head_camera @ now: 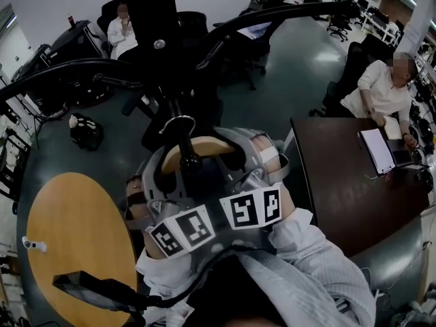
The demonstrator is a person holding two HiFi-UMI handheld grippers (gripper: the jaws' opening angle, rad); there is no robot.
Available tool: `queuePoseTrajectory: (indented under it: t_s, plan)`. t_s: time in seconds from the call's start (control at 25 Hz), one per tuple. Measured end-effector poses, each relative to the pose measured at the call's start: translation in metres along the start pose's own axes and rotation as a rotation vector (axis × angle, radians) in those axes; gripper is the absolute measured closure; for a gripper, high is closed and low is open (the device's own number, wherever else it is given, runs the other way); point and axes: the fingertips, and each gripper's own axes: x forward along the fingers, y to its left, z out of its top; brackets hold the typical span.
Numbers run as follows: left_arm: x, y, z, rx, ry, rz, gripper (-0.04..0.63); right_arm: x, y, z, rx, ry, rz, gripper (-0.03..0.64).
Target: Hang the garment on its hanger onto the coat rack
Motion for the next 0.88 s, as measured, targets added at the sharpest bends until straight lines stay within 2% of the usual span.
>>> queuePoseTrajectory:
  t_s: [0.32,0.72,0.88]
  plan:
    - [0.000,0.003,-0.001,0.036,-0.025,0.073,0.555,0.003,0.000,0.000,-0.001,-0.024,-0.016,0.558]
    - [-0.008,-0.003,-0.002,0.058,-0.068,0.012,0.552,-0.009,0.009,0.001,-0.012,-0.069,0.084,0.533]
    - [-0.021,-0.003,-0.005,0.067,-0.053,-0.013,0.508,-0.029,0.008,0.004,-0.033,-0.080,0.112,0.506]
